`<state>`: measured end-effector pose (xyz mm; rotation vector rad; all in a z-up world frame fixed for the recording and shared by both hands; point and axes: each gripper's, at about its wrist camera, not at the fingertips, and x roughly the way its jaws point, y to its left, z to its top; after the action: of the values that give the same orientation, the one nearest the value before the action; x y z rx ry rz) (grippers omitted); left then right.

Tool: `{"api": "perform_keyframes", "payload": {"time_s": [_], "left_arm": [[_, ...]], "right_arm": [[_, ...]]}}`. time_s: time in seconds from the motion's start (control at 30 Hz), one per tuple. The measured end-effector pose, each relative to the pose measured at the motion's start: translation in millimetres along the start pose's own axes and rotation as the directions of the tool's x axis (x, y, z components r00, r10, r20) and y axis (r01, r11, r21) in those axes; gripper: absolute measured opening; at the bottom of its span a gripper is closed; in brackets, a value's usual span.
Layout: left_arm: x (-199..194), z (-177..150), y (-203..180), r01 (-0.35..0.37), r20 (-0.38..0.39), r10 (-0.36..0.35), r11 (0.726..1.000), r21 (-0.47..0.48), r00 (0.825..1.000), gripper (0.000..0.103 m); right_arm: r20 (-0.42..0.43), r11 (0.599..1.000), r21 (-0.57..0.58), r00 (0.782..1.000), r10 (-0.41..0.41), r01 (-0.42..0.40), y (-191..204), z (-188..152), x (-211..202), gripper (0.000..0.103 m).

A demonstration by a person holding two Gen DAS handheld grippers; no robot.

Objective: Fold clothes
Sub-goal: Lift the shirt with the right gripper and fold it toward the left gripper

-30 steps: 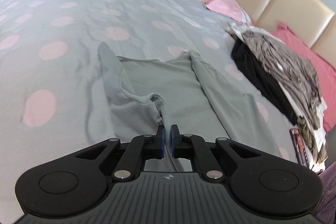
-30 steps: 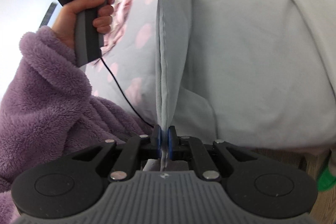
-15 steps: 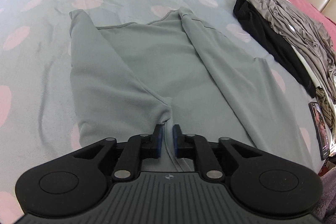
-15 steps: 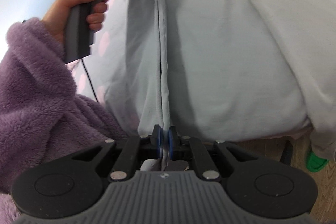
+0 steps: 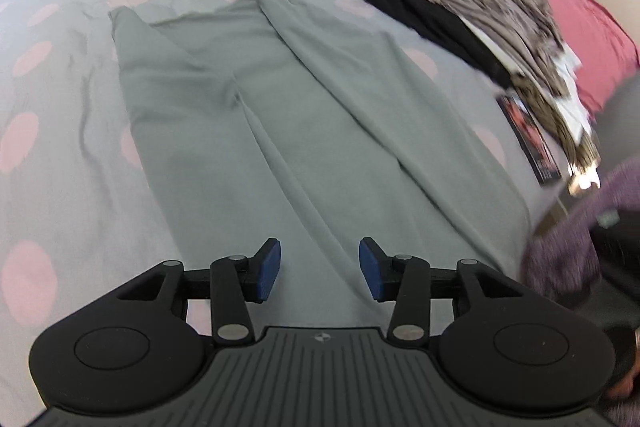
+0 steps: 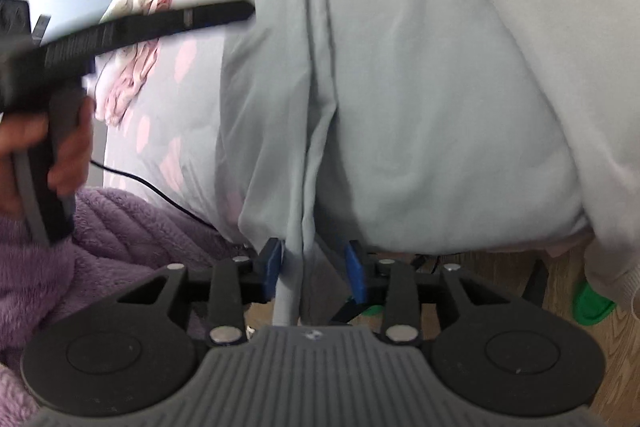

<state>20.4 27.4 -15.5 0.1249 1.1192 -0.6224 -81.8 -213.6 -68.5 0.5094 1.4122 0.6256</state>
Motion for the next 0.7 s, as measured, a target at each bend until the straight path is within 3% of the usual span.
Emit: {"api": "perform_keyframes", "payload": {"time_s": [0.23,0.37,0.5,0.7], "left_arm": [[-21.2,-53.3,-25.4,0.023,-0.076,-0.011,0.987,0.160,0.997,0.041],[-20.3,-70.4,-32.8,0.045,-0.150,-0.014,0.978,0.205,0.989,0.041],[-11.7,-87.9,-34.5,0.052,-0.241,-0.003,0.980,0.194,0.970,0.041],[11.2,-104.1,-27.6,0.074,-0.297,-0.025,0.985,0.155,0.955,0.041]], "right_arm": [[-0.018,0.987,-0.148,0.997,-0.070,0.067,17.0,4.4,27.6,0.043],[-0.013,0.985,-0.158,0.997,-0.078,0.075,22.8,5.4,31.8,0.025],[-0.007,0.979,-0.163,0.992,-0.123,0.120,35.4,3.1,31.4,0.022],[-0.022,0.972,-0.184,0.988,-0.152,0.146,43.7,12.4,37.1,0.022]]}}
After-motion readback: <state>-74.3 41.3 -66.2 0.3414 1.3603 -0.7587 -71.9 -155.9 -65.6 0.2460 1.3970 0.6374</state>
